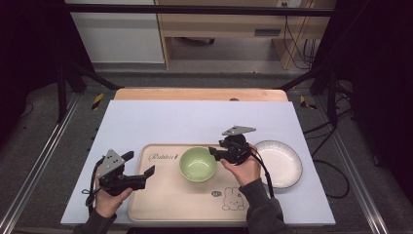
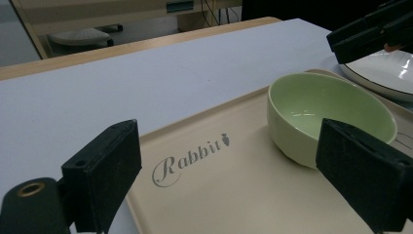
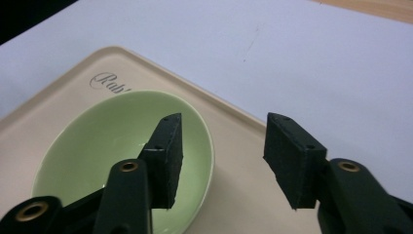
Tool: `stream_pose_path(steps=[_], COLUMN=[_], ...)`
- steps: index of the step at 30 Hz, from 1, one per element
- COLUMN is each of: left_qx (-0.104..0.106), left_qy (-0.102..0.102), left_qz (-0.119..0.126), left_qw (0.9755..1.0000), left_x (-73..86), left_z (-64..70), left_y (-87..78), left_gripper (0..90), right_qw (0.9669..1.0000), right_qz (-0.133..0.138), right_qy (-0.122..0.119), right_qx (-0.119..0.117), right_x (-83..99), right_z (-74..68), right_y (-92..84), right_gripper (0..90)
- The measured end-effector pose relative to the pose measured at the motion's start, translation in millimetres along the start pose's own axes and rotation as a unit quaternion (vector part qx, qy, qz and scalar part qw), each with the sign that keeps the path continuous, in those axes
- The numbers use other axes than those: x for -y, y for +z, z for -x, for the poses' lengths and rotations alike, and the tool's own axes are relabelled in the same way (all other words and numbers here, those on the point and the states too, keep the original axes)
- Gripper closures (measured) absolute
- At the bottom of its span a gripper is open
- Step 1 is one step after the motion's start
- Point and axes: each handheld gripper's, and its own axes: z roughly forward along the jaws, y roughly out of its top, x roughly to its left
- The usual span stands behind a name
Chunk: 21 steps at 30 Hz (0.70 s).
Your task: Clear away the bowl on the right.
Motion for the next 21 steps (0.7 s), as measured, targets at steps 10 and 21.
stream_pose_path(steps=[10, 21], left_qx=[-0.002, -0.004], left_qy=[-0.001, -0.003], left_qz=[0.0, 0.001], left_qw=[1.0, 1.0], left_x=[0.1, 0.5], left_z=[-1.1, -3.0], left_y=[-0.1, -0.5], left_gripper=[9.0, 9.0], right_qw=[0.9978, 0.9948], right_qz=[0.063, 0.098], right_qy=[-0.016, -0.022], right_qx=[0.012, 0.014], right_x=[0.8, 10.2], right_z=[1.0, 6.1], right_y=[-22.2, -40.9], right_gripper=[28.0, 18.8])
